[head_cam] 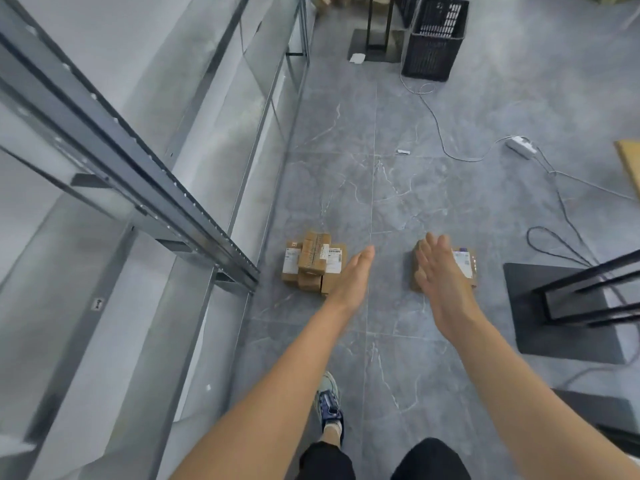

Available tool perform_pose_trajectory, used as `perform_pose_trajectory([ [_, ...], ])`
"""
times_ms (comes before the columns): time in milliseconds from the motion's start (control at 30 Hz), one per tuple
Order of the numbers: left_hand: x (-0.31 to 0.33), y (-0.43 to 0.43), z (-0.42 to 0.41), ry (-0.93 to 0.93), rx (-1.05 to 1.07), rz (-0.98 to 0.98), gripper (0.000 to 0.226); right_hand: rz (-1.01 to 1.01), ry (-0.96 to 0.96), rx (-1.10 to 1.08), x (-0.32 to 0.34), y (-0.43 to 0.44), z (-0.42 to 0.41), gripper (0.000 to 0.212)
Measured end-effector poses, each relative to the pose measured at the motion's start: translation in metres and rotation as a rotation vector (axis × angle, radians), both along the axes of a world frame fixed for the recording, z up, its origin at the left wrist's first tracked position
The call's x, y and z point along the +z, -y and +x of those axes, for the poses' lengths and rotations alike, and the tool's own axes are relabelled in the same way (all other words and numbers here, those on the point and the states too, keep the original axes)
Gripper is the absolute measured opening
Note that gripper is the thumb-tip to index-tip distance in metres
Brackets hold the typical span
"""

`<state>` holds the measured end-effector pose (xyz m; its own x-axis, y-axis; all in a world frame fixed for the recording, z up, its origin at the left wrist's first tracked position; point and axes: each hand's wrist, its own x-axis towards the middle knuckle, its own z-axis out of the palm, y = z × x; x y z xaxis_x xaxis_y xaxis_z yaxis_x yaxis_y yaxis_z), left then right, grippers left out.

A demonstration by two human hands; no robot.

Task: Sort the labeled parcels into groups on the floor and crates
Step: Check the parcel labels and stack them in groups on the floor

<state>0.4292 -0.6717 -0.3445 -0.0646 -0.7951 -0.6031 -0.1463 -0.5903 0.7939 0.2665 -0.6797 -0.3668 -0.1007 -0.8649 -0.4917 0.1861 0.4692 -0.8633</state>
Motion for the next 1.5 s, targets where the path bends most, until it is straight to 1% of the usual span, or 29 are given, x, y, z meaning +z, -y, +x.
perform_pose_trajectory([
  [33,-0.008,0.011,0.012,0.019,0.004,0.017,0.062,0.021,0.001,0.002,-0.005,0.011,0.01,0.06],
  [100,-0.02,0.026,0.029,0.038,0.028,0.035,0.067,0.052,0.033,0.032,-0.009,0.027,0.027,0.08],
  [133,-0.028,0.036,0.037,0.042,0.036,0.053,0.071,0.073,0.045,0.05,-0.012,0.037,0.036,0.084],
  [200,-0.041,0.055,0.052,0.05,0.049,0.091,0.067,0.101,0.028,0.077,-0.023,0.054,0.05,0.077],
  [267,-0.055,0.076,0.066,0.051,0.094,0.111,0.058,0.123,0.017,0.111,-0.034,0.073,0.061,0.079],
  [367,-0.074,0.106,0.08,0.066,0.121,0.153,0.054,0.174,0.009,0.178,-0.057,0.104,0.074,0.081],
  [433,-0.091,0.126,0.089,0.091,0.14,0.185,0.054,0.215,0.022,0.214,-0.075,0.126,0.081,0.082],
  [533,-0.124,0.157,0.103,0.141,0.191,0.22,0.056,0.259,0.032,0.262,-0.109,0.159,0.09,0.068],
  [667,-0.171,0.188,0.119,0.178,0.215,0.306,0.056,0.322,0.015,0.328,-0.154,0.195,0.098,0.064],
  [833,-0.244,0.226,0.138,0.169,0.205,0.35,0.052,0.409,0.0,0.333,-0.229,0.232,0.111,0.068],
  [1033,-0.371,0.275,0.167,0.208,0.125,0.402,0.06,0.489,0.009,0.299,-0.369,0.265,0.149,0.076],
  [1167,-0.459,0.294,0.185,0.193,0.08,0.422,0.056,0.564,-0.001,0.231,-0.455,0.282,0.174,0.096],
  [1200,-0.479,0.299,0.188,0.191,0.072,0.422,0.055,0.588,-0.004,0.207,-0.474,0.285,0.179,0.098],
  [1300,-0.529,0.31,0.198,0.198,0.041,0.431,0.058,0.637,0.013,0.146,-0.522,0.292,0.189,0.082],
  [1367,-0.553,0.318,0.203,0.186,0.046,0.459,0.063,0.649,0.027,0.137,-0.548,0.297,0.195,0.078],
  [1433,-0.574,0.326,0.206,0.157,0.063,0.484,0.064,0.644,0.034,0.133,-0.568,0.303,0.202,0.079],
  [1500,-0.589,0.332,0.205,0.117,0.083,0.489,0.063,0.659,0.036,0.14,-0.583,0.31,0.209,0.086],
])
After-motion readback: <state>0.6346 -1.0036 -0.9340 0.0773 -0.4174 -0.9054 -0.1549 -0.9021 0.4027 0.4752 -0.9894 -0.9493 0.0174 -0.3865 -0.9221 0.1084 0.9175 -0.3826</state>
